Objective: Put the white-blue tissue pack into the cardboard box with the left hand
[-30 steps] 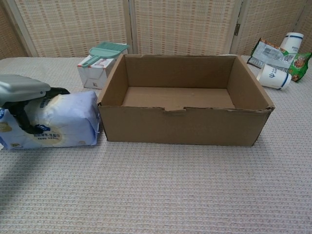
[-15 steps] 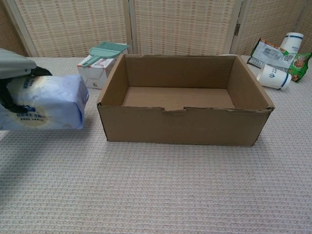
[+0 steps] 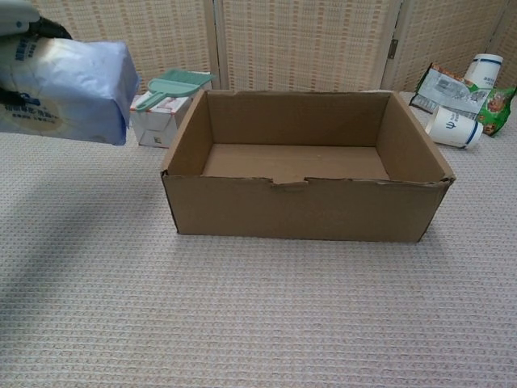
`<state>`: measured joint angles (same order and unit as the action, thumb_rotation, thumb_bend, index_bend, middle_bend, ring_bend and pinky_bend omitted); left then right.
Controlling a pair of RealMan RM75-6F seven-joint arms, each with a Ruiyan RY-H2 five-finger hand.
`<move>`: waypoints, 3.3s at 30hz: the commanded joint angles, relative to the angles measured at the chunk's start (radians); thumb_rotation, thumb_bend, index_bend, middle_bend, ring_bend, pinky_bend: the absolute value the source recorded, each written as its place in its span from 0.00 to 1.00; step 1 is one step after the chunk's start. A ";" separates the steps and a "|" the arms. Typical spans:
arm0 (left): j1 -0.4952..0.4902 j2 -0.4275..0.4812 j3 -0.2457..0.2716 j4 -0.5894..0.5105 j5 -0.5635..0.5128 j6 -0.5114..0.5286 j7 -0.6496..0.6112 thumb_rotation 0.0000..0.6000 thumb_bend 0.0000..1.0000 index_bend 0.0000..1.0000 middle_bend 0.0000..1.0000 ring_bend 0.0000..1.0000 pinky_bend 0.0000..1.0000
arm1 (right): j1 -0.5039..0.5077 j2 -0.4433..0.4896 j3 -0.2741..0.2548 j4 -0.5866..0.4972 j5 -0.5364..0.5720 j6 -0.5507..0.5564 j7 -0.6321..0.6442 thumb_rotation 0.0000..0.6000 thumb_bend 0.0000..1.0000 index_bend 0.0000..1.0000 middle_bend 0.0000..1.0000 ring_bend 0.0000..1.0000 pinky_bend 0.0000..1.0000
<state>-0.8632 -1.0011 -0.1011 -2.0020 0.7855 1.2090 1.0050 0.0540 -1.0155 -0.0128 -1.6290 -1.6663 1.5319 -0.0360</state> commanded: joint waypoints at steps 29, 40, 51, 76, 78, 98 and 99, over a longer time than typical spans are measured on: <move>-0.151 -0.560 -0.161 0.205 0.341 0.066 -0.133 1.00 0.30 0.47 0.61 0.51 0.59 | -0.002 0.020 0.008 -0.001 0.006 0.009 0.041 1.00 0.00 0.06 0.03 0.00 0.00; -0.164 -0.705 -0.175 0.439 0.361 0.051 -0.245 1.00 0.30 0.46 0.61 0.50 0.58 | 0.000 0.019 0.009 0.001 0.013 0.001 0.045 1.00 0.00 0.06 0.03 0.00 0.00; -0.140 -0.749 -0.168 0.544 0.357 0.015 -0.318 1.00 0.25 0.15 0.30 0.24 0.38 | 0.001 0.014 0.009 0.001 0.015 -0.005 0.033 1.00 0.00 0.06 0.03 0.00 0.00; -0.045 -0.505 -0.185 0.313 0.378 0.053 -0.265 1.00 0.17 0.00 0.00 0.00 0.11 | 0.005 0.004 0.004 0.005 0.014 -0.017 0.018 1.00 0.00 0.06 0.03 0.00 0.00; -0.021 -0.445 -0.187 0.275 0.370 0.061 -0.262 1.00 0.17 0.00 0.00 0.00 0.12 | 0.005 0.003 0.003 0.005 0.012 -0.019 0.014 1.00 0.00 0.06 0.03 0.00 0.00; 0.377 -0.071 0.022 0.307 0.583 0.263 -0.617 1.00 0.18 0.00 0.00 0.00 0.14 | 0.009 -0.017 -0.012 0.005 -0.001 -0.038 -0.020 1.00 0.00 0.06 0.03 0.00 0.00; 0.391 -0.066 0.033 0.311 0.593 0.267 -0.625 1.00 0.18 0.00 0.00 0.00 0.14 | 0.009 -0.018 -0.012 0.004 -0.002 -0.038 -0.020 1.00 0.00 0.06 0.03 0.00 0.00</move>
<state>-0.4956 -1.0817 -0.0892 -1.7062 1.3589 1.4633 0.3991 0.0629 -1.0330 -0.0249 -1.6245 -1.6682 1.4938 -0.0559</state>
